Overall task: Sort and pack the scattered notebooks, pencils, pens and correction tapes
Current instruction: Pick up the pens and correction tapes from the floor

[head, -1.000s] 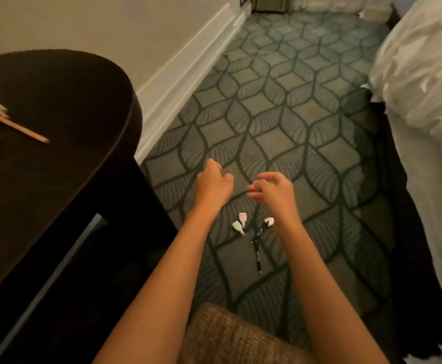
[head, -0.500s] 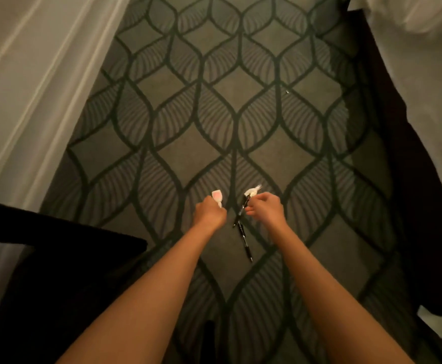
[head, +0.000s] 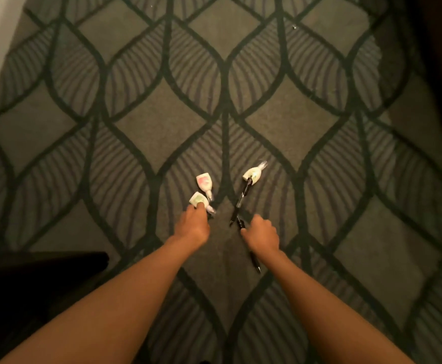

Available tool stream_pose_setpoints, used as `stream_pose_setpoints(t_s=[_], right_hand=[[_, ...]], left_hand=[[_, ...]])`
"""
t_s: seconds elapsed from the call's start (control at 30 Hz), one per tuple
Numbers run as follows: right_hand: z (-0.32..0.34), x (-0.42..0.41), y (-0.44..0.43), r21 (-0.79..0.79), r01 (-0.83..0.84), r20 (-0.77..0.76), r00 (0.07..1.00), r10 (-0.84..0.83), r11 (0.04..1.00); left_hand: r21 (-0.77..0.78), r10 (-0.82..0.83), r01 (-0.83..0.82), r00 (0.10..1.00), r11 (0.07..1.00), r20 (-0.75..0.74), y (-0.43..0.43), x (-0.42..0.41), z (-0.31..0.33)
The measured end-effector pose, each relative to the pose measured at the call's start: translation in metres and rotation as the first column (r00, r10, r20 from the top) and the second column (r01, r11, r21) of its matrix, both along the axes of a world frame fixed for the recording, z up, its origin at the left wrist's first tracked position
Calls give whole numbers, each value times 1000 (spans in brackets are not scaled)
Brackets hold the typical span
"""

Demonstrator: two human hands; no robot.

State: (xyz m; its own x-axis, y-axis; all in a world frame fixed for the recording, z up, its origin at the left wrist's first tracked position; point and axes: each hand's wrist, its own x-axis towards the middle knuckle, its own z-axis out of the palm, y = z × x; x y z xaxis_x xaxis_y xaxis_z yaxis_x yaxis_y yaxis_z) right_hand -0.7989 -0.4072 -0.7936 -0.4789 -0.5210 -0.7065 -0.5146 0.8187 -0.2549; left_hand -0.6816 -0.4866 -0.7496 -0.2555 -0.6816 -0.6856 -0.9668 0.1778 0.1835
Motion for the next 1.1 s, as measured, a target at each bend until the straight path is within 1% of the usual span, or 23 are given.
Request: stream_pose_setpoints(t_s=[0.07, 0.13, 0.23, 0.3, 0.33, 0.4, 0.47, 0.57, 0.63, 0.7, 0.73, 0.77, 0.8, 0.83, 0.87, 0.9, 0.93, 0.97, 1.0, 1.03, 1.07, 1.1], right_hand=[[-16, 2, 0, 18, -103, -69, 992, 104, 994], [-31, 1, 1, 47, -202, -114, 972, 206, 978], [-48, -3, 6, 47, -317, -117, 940, 321, 947], [-55, -4, 10, 0, -380, -106, 920, 378, 925], [-58, -3, 12, -34, -383, -104, 920, 378, 923], [-62, 2, 16, -93, -356, -95, 933, 347, 930], [-62, 6, 17, -114, -348, -87, 937, 340, 930], [-66, 5, 13, -139, -350, -69, 937, 343, 926], [-63, 0, 4, -218, -318, -57, 948, 313, 923], [-57, -8, -9, -338, -212, -26, 976, 216, 917], [-55, -12, -17, -397, -93, 12, 994, 107, 913], [-54, -15, -25, -448, 74, 78, 996, -43, 891], [-54, -19, -33, -467, 253, 159, 967, -201, 847], [-54, -22, -41, -445, 400, 217, 916, -337, 801], [-57, -25, -47, -397, 486, 235, 874, -426, 779], [-60, -27, -51, -335, 497, 207, 868, -452, 801], [-62, -26, -53, -280, 465, 164, 885, -436, 840], [-64, -25, -55, -242, 416, 119, 909, -398, 877], [-66, -22, -55, -220, 376, 97, 927, -363, 900], [-68, -19, -55, -210, 353, 97, 936, -340, 912], [-71, -18, -55, -204, 347, 110, 937, -331, 915], [-72, -17, -55, -201, 352, 124, 935, -333, 914]], left_hand=[[-61, -139, 141, 990, 988, 40, -7, 1, -15], [-110, -233, 239, 970, 965, 68, -14, -1, -28], [-136, -282, 290, 957, 947, 70, -21, -6, -45], [-127, -261, 266, 964, 955, 58, -22, -8, -56], [-119, -246, 251, 968, 961, 55, -22, -9, -61], [-117, -239, 245, 969, 962, 67, -22, -9, -70], [-156, -275, 290, 955, 944, 113, -24, -9, -77], [-227, -367, 422, 897, 878, 247, -28, -9, -89], [-273, -407, 492, 858, 826, 314, -29, -9, -97], [-302, -438, 540, 830, 786, 345, -29, -9, -103], [-309, -450, 553, 823, 774, 347, -28, -9, -106], [-319, -451, 552, 825, 770, 340, -28, -8, -108], [-337, -433, 528, 843, 780, 318, -27, -9, -109], [-364, -391, 473, 877, 802, 279, -27, -9, -109], [-398, -318, 380, 924, 835, 214, -27, -9, -109], [-423, -204, 234, 972, 876, 116, -27, -11, -108], [-423, -47, 38, 999, 906, -11, -28, -14, -107], [-381, 134, -178, 981, 907, -139, -31, -19, -105], [-308, 304, -368, 923, 877, -237, -35, -24, -104], [-234, 437, -507, 851, 830, -292, -39, -29, -103], [-182, 518, -585, 797, 790, -311, -43, -34, -103], [-146, 559, -619, 770, 772, -309, -47, -38, -104]])
